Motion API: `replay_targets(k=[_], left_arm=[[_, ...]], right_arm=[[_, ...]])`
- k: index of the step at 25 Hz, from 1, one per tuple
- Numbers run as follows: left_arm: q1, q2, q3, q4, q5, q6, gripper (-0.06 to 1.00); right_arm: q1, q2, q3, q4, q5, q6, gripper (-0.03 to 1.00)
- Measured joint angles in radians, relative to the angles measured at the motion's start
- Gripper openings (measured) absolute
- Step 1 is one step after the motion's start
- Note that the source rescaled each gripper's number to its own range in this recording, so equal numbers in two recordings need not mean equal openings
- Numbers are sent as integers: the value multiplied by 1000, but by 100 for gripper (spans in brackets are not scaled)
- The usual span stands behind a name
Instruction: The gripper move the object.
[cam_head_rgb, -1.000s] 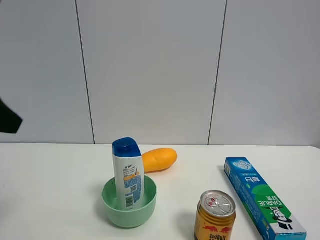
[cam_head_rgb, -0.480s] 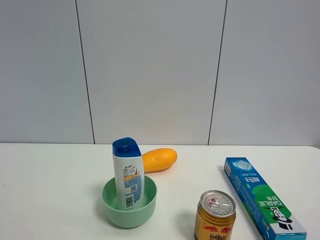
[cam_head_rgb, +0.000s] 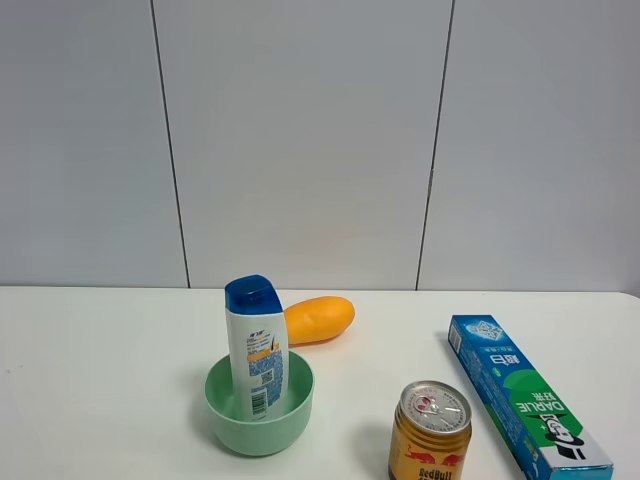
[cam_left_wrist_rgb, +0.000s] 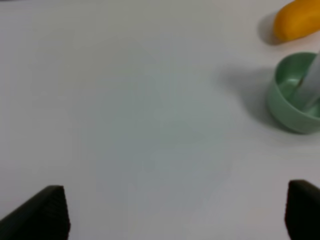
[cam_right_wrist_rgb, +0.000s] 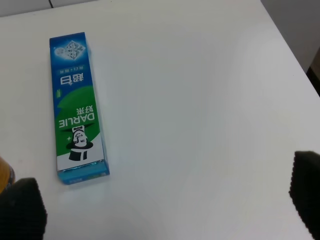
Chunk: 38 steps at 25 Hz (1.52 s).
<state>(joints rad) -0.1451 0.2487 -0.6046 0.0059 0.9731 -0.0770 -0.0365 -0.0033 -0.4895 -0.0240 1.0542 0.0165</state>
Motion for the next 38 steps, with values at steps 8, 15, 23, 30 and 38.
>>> replay_targets(k=[8,15,23,30,38], left_arm=[[91,-202,77,8,-60,11,86],[101,-251,77,10,-43,38,86],[101,-252,99,71,75,77,84],[101,-252,99,75,76,83,81],[101,-252,99,41,76,112,81]], right_arm=[[0,0,0,0,0,0,100],[0,0,0,0,0,0,100],[0,0,0,0,0,0,100],[0,0,0,0,0,0,100],[0,0,0,0,0,0,100]])
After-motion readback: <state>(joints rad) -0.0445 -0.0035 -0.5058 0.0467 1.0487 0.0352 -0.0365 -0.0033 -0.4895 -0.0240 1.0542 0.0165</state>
